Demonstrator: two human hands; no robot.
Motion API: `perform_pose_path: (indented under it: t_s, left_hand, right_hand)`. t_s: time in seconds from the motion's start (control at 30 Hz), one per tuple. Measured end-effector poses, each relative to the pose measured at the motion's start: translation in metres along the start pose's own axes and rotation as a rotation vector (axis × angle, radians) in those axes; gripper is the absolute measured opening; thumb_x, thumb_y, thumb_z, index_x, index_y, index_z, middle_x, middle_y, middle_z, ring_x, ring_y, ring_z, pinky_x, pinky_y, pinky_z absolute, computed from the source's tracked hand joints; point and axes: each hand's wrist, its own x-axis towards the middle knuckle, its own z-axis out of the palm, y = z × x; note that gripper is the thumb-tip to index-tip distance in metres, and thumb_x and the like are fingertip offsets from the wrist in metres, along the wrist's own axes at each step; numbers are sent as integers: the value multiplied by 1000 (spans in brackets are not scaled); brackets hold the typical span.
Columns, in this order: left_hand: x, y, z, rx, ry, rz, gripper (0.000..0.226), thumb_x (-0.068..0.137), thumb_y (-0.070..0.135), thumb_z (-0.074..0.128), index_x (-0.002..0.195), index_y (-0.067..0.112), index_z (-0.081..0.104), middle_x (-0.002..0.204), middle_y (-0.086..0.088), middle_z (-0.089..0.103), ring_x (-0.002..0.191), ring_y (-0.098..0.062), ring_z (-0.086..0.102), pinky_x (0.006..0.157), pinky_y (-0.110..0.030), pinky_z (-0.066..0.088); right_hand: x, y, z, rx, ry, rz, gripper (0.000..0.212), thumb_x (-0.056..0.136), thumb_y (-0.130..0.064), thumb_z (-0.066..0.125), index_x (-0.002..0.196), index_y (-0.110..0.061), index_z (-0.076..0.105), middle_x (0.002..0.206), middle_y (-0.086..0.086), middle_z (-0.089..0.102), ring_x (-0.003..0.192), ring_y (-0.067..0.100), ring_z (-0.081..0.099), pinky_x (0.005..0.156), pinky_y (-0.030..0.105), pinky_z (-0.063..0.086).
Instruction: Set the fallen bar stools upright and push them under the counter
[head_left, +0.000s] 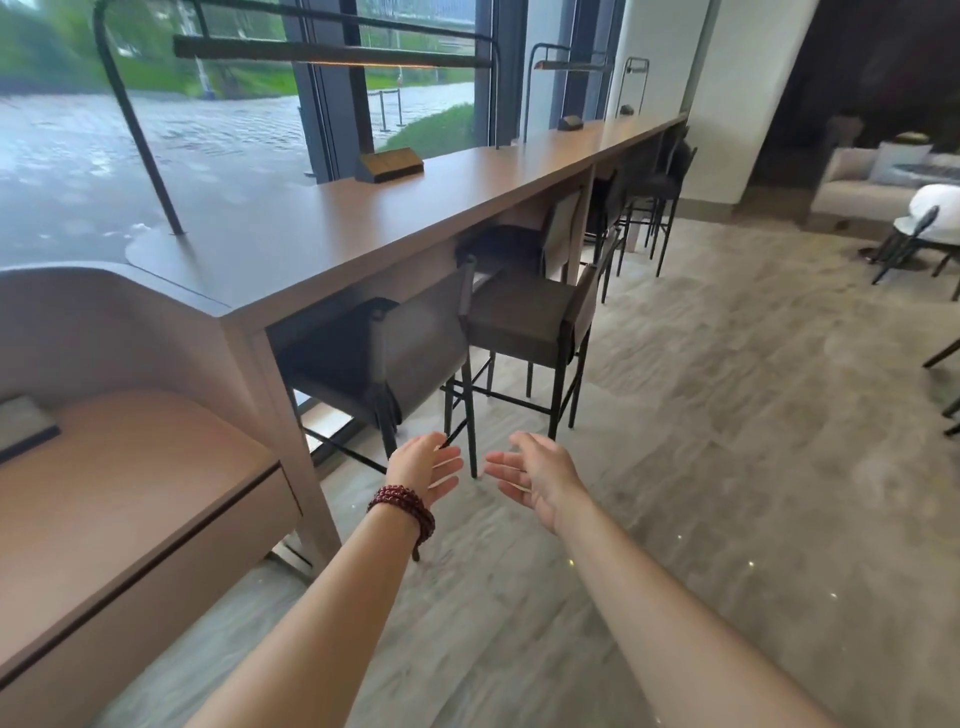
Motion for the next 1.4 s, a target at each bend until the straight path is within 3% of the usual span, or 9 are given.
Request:
perform_pose_path:
  t_s: [0.1, 0.23, 0.47, 0.57, 0.67, 0.93, 1.07, 1.23, 1.4]
  left_hand:
    - [45, 10, 32, -15, 16, 8, 12, 91, 19, 53, 100, 13, 55, 98, -9, 67, 87, -20, 65, 67, -32, 52]
    - [104, 27, 80, -52, 65, 27, 18, 92, 19, 49, 107, 10, 53, 97, -8, 65, 91, -22, 63, 71, -32, 51]
    - [183, 59, 138, -160, 166, 20, 13, 91, 21, 50, 97, 10, 55, 92, -8, 65, 82, -21, 62, 79, -34, 49]
    - [214, 71, 145, -181, 224, 28, 13, 91, 23, 51, 93, 11, 57, 93, -8, 66, 88, -24, 63, 82, -37, 48]
    - [249, 83, 141, -190, 289, 35, 18, 91, 26, 51, 98, 11, 57, 101, -9, 65, 92, -24, 63, 76, -36, 50]
    - [353, 134, 117, -347, 426, -45, 42, 90, 35, 54, 121, 10, 43, 115, -14, 55, 98, -30, 59, 77, -41, 51]
    - [390, 159, 101, -492, 496, -91, 61, 87, 41, 57, 137, 17, 32, 129, -18, 49, 101, -33, 57, 78, -46, 52]
    - [422, 171, 82, -717, 597, -139, 69, 87, 42, 59, 144, 22, 23, 148, -20, 30, 122, -41, 47, 96, -53, 45]
    - [449, 166, 66, -918, 717, -108, 54, 91, 30, 55, 139, 22, 32, 148, -13, 31, 129, -39, 39, 94, -59, 42]
  right_hand:
    - [51, -27, -14, -12, -22, -7, 21, 96, -26, 45, 116, -21, 50, 89, 5, 74, 72, 14, 72, 58, 25, 51]
    - [121, -71, -32, -42, -66, -8, 6, 96, -25, 44, 96, -24, 50, 88, 5, 72, 73, 15, 71, 62, 27, 51]
    - [222, -139, -33, -133, -191, 5, 11, 96, -25, 43, 91, -23, 52, 87, 4, 72, 70, 13, 69, 63, 25, 51]
    - [261, -153, -28, -156, -229, 39, 9, 95, -25, 44, 91, -25, 52, 89, 4, 72, 71, 13, 70, 64, 26, 53]
    - [305, -162, -16, -182, -270, 67, 8, 95, -27, 45, 97, -24, 52, 95, 6, 73, 77, 15, 71, 65, 26, 54]
    - [423, -190, 57, -238, -356, 126, 43, 97, -31, 46, 136, -14, 40, 101, 7, 72, 83, 17, 72, 64, 27, 54]
    - [475, -205, 89, -262, -357, 167, 50, 96, -30, 49, 142, -15, 34, 108, 8, 69, 87, 19, 71, 64, 27, 55]
    - [529, -214, 119, -268, -318, 236, 61, 92, -29, 58, 143, -16, 27, 123, 11, 55, 94, 25, 66, 65, 35, 59]
    - [577, -229, 137, -248, -297, 340, 72, 86, -33, 67, 142, -17, 25, 131, 11, 37, 111, 39, 52, 69, 52, 59]
